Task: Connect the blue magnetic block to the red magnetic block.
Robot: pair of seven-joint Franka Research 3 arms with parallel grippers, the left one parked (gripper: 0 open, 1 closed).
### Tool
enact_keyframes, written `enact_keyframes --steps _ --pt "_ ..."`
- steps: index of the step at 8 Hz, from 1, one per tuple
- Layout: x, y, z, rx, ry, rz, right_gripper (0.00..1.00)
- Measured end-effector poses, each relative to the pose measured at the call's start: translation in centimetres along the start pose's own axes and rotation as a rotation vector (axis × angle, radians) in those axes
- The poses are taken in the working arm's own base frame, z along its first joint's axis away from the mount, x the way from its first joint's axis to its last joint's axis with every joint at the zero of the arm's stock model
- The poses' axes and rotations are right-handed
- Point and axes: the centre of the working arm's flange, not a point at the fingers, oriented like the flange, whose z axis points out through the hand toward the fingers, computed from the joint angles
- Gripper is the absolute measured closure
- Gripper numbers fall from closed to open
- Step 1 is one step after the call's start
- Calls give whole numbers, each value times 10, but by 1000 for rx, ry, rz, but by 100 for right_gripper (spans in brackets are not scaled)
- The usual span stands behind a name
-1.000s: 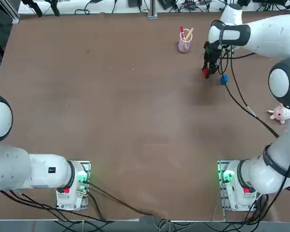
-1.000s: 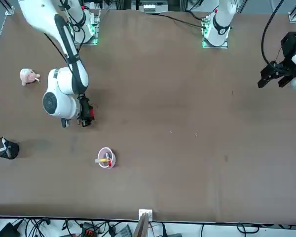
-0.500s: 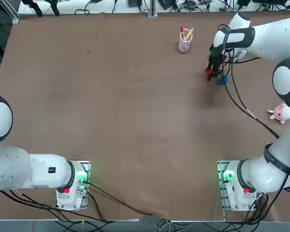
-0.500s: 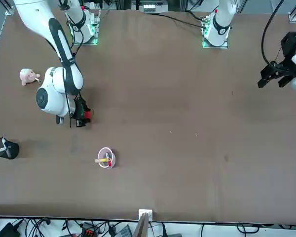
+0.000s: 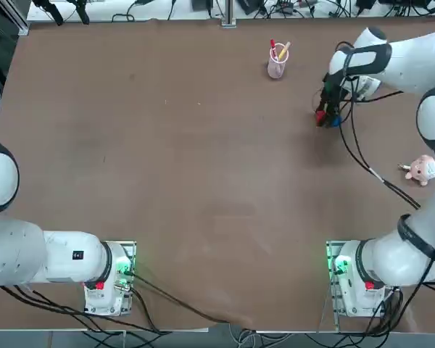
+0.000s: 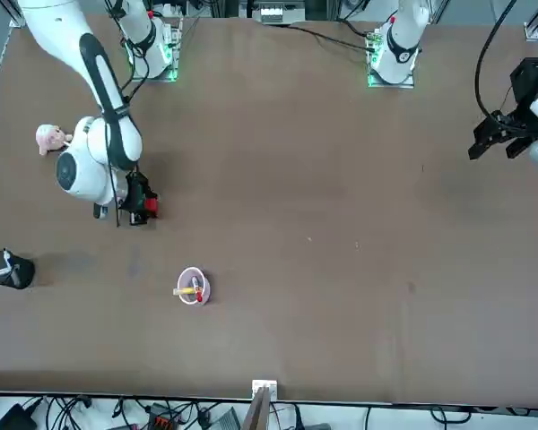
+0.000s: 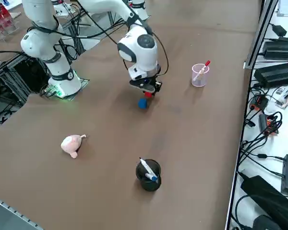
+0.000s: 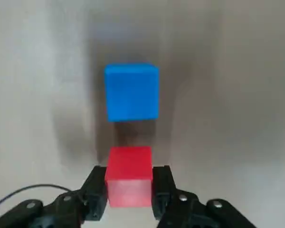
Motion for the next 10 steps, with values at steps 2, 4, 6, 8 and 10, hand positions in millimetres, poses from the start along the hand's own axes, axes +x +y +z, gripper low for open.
enact_keyframes --steps 2,4,6,8,10 --pt "26 7 -7 31 -65 8 51" --pt "38 10 -9 43 -87 42 51" --pt "47 11 -10 72 -113 63 51" --pt "48 12 -9 76 -116 62 51" --pt "50 14 -6 85 -107 67 51"
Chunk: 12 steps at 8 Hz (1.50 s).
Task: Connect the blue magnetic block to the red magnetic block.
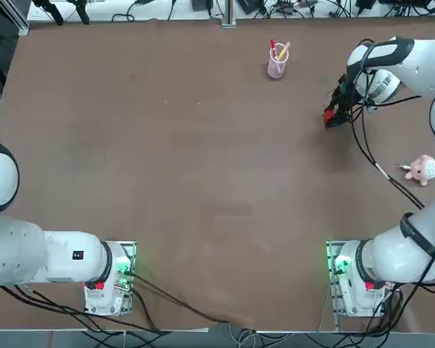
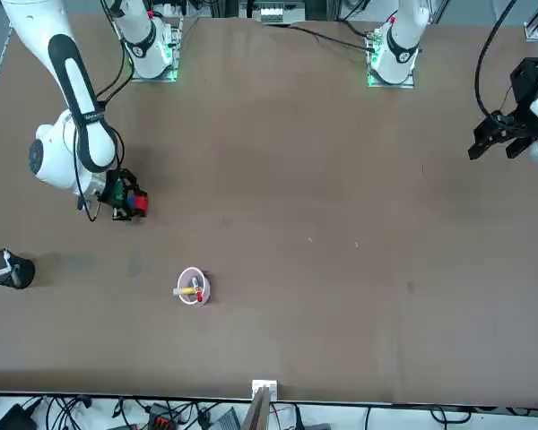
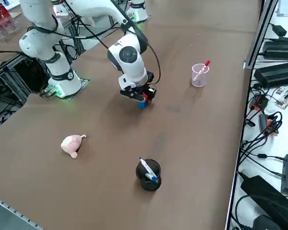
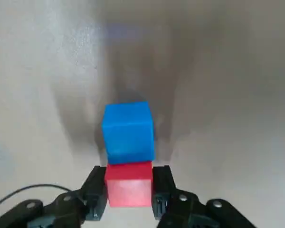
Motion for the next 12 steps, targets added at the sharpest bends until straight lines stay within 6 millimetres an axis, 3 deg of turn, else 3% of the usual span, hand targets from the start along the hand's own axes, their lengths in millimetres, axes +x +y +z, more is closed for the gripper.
enact_keyframes --steps 6,9,11,12 --pt "4 6 9 3 -22 40 48" --pt "-17 -6 3 26 -27 -17 1" --pt "-42 -28 -24 8 -37 -140 0" --pt "-56 -42 -51 -38 -28 -227 0"
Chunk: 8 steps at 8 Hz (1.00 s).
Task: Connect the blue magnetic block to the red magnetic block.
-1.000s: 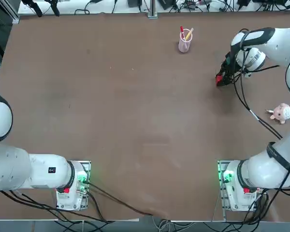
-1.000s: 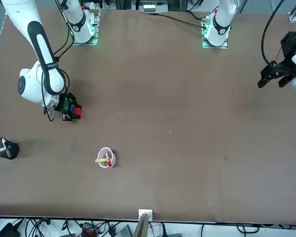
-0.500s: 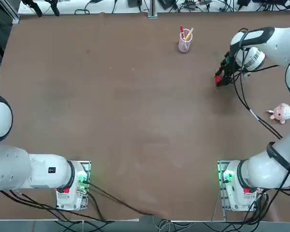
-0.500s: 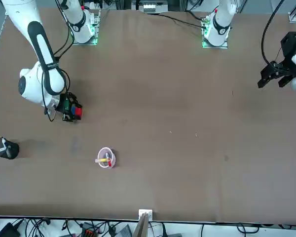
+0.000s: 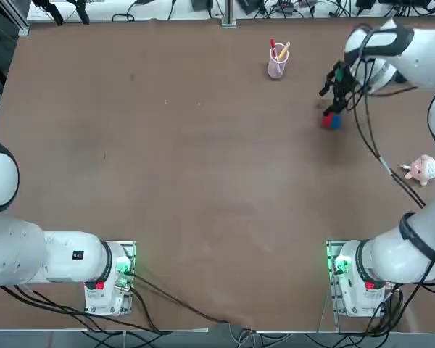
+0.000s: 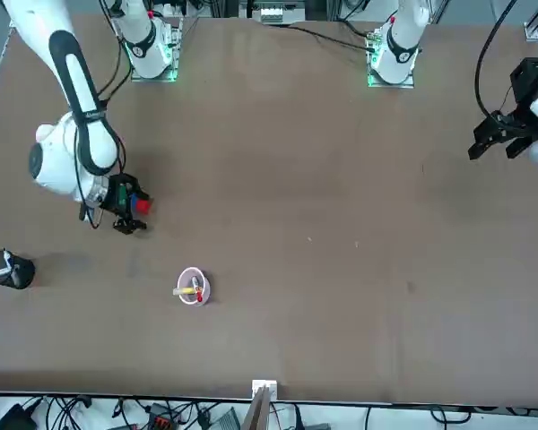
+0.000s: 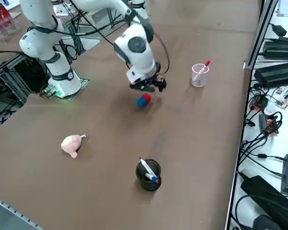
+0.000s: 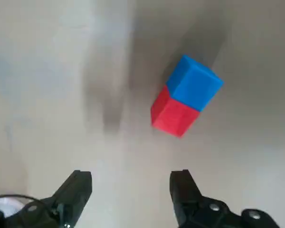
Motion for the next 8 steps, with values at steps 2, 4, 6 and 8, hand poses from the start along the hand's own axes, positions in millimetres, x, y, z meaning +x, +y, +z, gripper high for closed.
enact_keyframes --steps 2,4,6,8 --pt "-20 -28 -76 -41 55 -135 0" --pt "-39 -42 -150 -89 166 -280 0" --pt "-52 -46 -205 -145 250 -508 0" --pt "-58 -44 -247 -185 265 -707 0"
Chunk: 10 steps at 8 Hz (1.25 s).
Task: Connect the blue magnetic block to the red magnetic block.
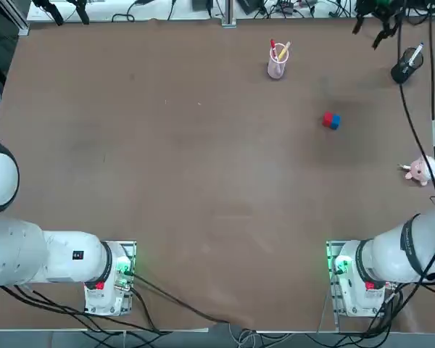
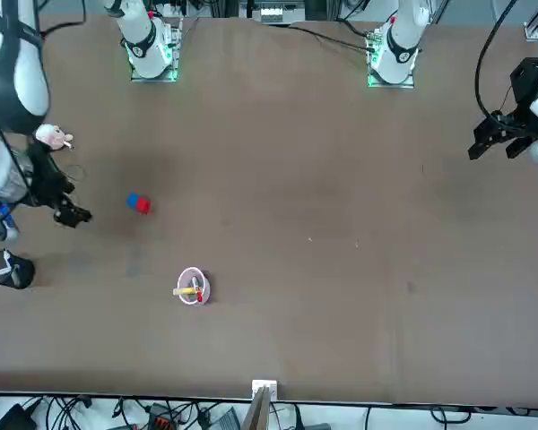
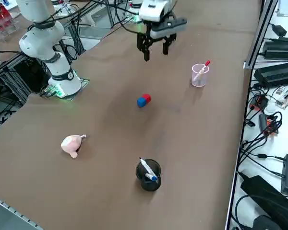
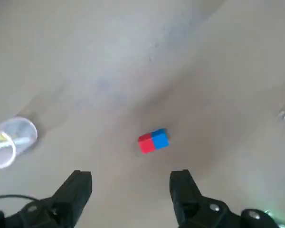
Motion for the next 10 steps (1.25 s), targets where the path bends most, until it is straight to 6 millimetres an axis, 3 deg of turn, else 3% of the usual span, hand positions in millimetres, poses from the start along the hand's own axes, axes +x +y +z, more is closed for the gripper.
enact_keyframes --steps 3,5,7,10 --pt "5 34 -51 15 35 -314 0" --pt "-5 49 -81 39 74 -400 0" --pt "-39 40 -108 58 98 -458 0" --pt "-82 50 -118 10 120 -600 0"
